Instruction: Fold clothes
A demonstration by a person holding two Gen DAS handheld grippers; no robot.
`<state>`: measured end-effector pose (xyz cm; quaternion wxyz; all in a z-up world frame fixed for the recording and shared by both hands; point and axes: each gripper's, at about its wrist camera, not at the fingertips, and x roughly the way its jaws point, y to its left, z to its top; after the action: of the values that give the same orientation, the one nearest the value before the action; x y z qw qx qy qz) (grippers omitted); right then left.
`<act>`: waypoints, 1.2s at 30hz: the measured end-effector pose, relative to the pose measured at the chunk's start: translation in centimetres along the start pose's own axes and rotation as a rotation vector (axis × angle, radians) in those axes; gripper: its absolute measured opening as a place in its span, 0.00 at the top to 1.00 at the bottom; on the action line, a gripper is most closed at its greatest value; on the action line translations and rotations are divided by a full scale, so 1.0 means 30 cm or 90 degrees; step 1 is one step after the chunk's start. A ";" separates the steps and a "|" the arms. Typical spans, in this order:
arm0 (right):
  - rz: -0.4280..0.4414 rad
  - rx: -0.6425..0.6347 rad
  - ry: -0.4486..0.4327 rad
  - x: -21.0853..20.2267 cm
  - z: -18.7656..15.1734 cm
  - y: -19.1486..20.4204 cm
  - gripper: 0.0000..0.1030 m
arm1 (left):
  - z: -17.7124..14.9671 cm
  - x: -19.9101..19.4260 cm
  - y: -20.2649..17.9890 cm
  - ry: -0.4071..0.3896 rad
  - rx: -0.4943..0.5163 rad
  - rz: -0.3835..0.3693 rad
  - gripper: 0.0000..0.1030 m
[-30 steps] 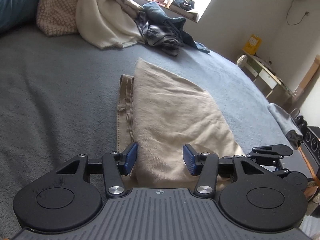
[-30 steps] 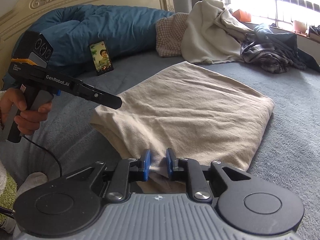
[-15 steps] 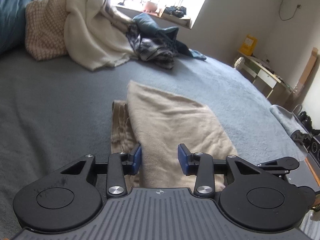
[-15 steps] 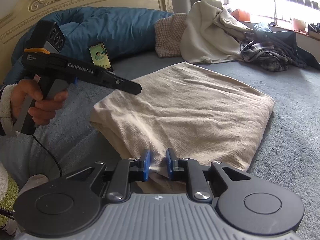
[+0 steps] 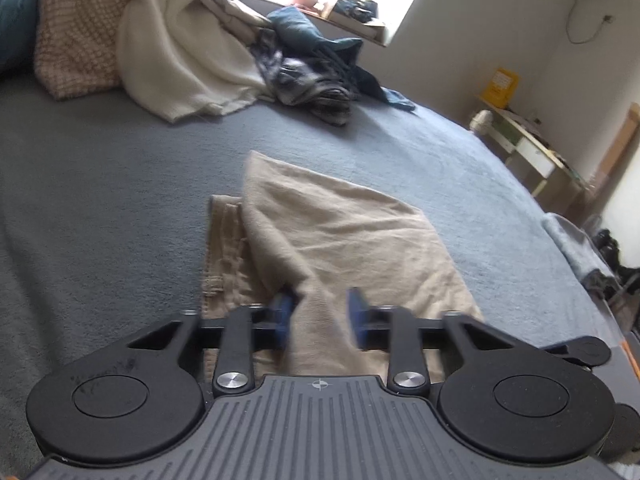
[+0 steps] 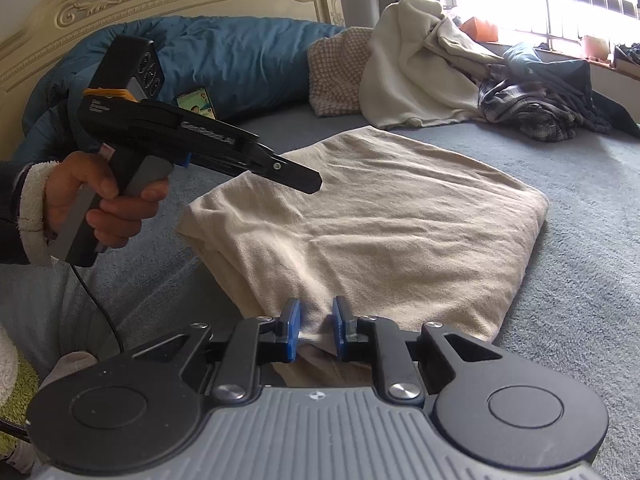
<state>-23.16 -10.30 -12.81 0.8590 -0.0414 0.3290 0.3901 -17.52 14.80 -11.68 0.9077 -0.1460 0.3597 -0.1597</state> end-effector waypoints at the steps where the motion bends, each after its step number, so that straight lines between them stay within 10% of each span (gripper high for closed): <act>1: 0.000 -0.001 0.000 0.000 0.000 0.000 0.82 | -0.008 -0.013 0.008 -0.011 -0.015 -0.003 0.92; 16: 0.008 -0.033 0.002 -0.004 -0.005 0.013 0.82 | -0.067 -0.090 0.041 -0.027 -0.079 -0.004 0.93; 20: 0.011 -0.023 0.003 -0.003 -0.002 0.007 0.82 | -0.048 -0.052 0.133 0.023 -0.151 -0.063 0.82; 25: 0.016 -0.011 0.008 -0.004 0.005 0.004 0.82 | -0.041 -0.143 0.142 -0.004 -0.124 -0.022 0.63; 31: 0.023 0.006 0.012 -0.003 0.011 -0.002 0.82 | -0.059 -0.268 -0.084 -0.053 0.138 -0.017 0.63; 36: 0.020 0.003 0.010 -0.004 0.007 0.002 0.82 | -0.192 -0.252 -0.262 0.020 0.410 -0.034 0.63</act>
<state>-23.15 -10.27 -12.57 0.8502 -0.0373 0.3374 0.4024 -28.22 9.81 -8.14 0.8971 0.1415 0.3006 -0.2913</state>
